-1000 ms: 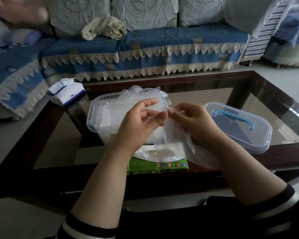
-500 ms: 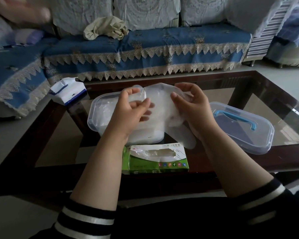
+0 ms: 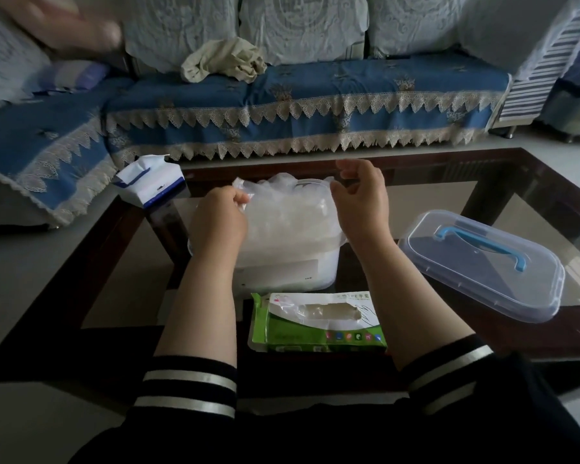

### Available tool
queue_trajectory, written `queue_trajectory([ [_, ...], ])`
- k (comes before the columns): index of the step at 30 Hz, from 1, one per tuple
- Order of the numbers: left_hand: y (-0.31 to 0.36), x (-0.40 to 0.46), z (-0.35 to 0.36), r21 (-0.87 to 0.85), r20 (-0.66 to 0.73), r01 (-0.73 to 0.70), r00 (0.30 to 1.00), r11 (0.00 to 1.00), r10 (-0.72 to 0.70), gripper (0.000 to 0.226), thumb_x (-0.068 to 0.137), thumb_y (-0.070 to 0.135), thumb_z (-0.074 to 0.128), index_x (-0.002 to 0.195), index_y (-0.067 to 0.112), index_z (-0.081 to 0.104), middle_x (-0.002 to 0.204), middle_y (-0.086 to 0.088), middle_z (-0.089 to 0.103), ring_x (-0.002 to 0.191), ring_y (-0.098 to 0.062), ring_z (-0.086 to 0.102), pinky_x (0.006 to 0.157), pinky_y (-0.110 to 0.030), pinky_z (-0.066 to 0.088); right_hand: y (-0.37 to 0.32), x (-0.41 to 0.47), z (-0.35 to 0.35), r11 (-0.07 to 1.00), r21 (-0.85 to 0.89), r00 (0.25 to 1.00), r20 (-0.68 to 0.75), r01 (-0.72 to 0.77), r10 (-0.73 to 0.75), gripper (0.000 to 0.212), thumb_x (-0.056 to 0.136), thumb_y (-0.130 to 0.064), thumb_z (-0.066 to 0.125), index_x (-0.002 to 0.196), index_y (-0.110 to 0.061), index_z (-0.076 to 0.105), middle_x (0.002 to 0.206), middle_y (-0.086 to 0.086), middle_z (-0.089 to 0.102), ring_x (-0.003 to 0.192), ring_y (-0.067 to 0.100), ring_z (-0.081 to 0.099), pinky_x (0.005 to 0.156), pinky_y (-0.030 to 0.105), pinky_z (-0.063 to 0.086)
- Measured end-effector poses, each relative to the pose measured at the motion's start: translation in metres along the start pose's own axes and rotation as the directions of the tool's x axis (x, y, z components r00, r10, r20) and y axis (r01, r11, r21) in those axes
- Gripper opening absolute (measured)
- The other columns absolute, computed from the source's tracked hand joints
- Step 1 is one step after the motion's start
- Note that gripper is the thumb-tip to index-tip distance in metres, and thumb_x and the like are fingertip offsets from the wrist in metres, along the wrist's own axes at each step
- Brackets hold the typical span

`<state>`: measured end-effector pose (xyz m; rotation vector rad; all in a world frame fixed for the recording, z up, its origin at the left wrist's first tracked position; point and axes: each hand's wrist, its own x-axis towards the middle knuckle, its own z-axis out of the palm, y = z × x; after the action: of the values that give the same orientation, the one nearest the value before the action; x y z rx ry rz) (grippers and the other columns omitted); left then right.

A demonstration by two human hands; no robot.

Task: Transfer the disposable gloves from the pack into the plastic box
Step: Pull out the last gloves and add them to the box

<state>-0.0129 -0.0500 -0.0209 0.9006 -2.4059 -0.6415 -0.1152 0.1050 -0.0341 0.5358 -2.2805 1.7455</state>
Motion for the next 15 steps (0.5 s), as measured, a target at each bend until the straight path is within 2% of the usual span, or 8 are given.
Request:
queue_trajectory([
  [2, -0.007, 0.002, 0.001, 0.122, 0.026, -0.004, 1.0, 0.993, 0.001, 0.028, 0.099, 0.011, 0.049, 0.12, 0.022, 0.064, 0.126, -0.005, 0.06, 0.112, -0.025, 0.056, 0.078, -0.033, 0.044, -0.006, -0.006, -0.002, 0.999, -0.031, 0.999, -0.001, 0.042, -0.042, 0.02, 0.091, -0.017, 0.062, 0.11, -0.02, 0.059, 0.104, -0.007, 0.053, 0.074, -0.002, 0.051, 0.068, 0.006, 0.041],
  [4, -0.014, 0.002, 0.0, 0.242, 0.066, -0.034, 0.998, 0.97, 0.018, 0.026, 0.098, 0.019, 0.051, 0.121, 0.022, 0.064, 0.131, -0.006, 0.056, 0.119, -0.028, 0.047, 0.083, -0.035, 0.041, -0.014, -0.015, -0.007, 0.992, -0.06, 0.993, 0.048, 0.114, -0.111, 0.007, 0.091, -0.026, 0.062, 0.096, -0.022, 0.06, 0.088, -0.012, 0.059, 0.067, -0.002, 0.051, 0.061, 0.01, 0.041],
  [6, -0.02, 0.001, -0.003, 0.345, 0.084, -0.075, 0.995, 0.936, 0.048, 0.023, 0.096, 0.026, 0.054, 0.116, 0.025, 0.065, 0.142, -0.006, 0.046, 0.127, -0.031, 0.036, 0.095, -0.04, 0.036, -0.02, -0.026, -0.013, 0.97, -0.14, 0.969, 0.176, 0.199, -0.174, 0.02, 0.093, -0.038, 0.057, 0.083, -0.022, 0.061, 0.072, -0.012, 0.062, 0.062, 0.001, 0.056, 0.058, 0.016, 0.047],
  [8, -0.022, -0.004, -0.007, 0.34, 0.018, -0.097, 0.995, 0.935, 0.097, 0.018, 0.094, 0.027, 0.056, 0.108, 0.026, 0.068, 0.146, -0.005, 0.042, 0.13, -0.032, 0.033, 0.1, -0.041, 0.033, -0.024, -0.036, -0.017, 0.947, -0.226, 0.915, 0.382, 0.228, -0.129, 0.042, 0.094, -0.053, 0.044, 0.074, -0.022, 0.064, 0.066, -0.01, 0.064, 0.062, 0.006, 0.062, 0.068, 0.026, 0.054],
  [10, -0.019, -0.013, -0.011, 0.235, -0.102, -0.169, 0.975, 0.957, 0.197, 0.014, 0.095, 0.023, 0.056, 0.1, 0.021, 0.069, 0.131, -0.006, 0.054, 0.119, -0.028, 0.043, 0.09, -0.035, 0.037, -0.028, -0.045, -0.023, 0.923, -0.312, 0.844, 0.535, 0.224, -0.024, 0.063, 0.082, -0.071, 0.031, 0.072, -0.021, 0.069, 0.066, -0.009, 0.067, 0.062, 0.007, 0.064, 0.073, 0.036, 0.056],
  [12, -0.011, -0.028, -0.016, 0.039, -0.166, -0.299, 0.939, 0.954, 0.301, 0.015, 0.096, 0.022, 0.055, 0.099, 0.016, 0.068, 0.105, -0.003, 0.064, 0.095, -0.019, 0.058, 0.074, -0.028, 0.045, -0.029, -0.052, -0.029, 0.904, -0.349, 0.812, 0.584, 0.249, 0.002, 0.073, 0.069, -0.079, 0.03, 0.07, -0.019, 0.07, 0.065, -0.009, 0.068, 0.057, 0.004, 0.061, 0.069, 0.036, 0.056],
  [14, -0.003, -0.046, -0.022, -0.176, -0.105, -0.402, 0.915, 0.899, 0.389, 0.016, 0.097, 0.026, 0.055, 0.093, 0.016, 0.068, 0.083, 0.005, 0.067, 0.069, -0.006, 0.062, 0.061, -0.022, 0.05, -0.03, -0.058, -0.035, 0.876, -0.366, 0.812, 0.582, 0.314, -0.048, 0.073, 0.065, -0.082, 0.033, 0.067, -0.019, 0.069, 0.062, -0.006, 0.067, 0.053, 0.004, 0.06, 0.064, 0.037, 0.056],
  [15, 0.0, -0.054, -0.026, -0.262, -0.026, -0.402, 0.912, 0.877, 0.41, 0.019, 0.097, 0.028, 0.055, 0.088, 0.017, 0.067, 0.076, 0.008, 0.067, 0.061, -0.003, 0.061, 0.058, -0.019, 0.051, -0.03, -0.062, -0.036, 0.855, -0.383, 0.804, 0.592, 0.351, -0.065, 0.071, 0.067, -0.082, 0.036, 0.067, -0.018, 0.068, 0.062, -0.004, 0.067, 0.055, 0.007, 0.062, 0.063, 0.037, 0.056],
])
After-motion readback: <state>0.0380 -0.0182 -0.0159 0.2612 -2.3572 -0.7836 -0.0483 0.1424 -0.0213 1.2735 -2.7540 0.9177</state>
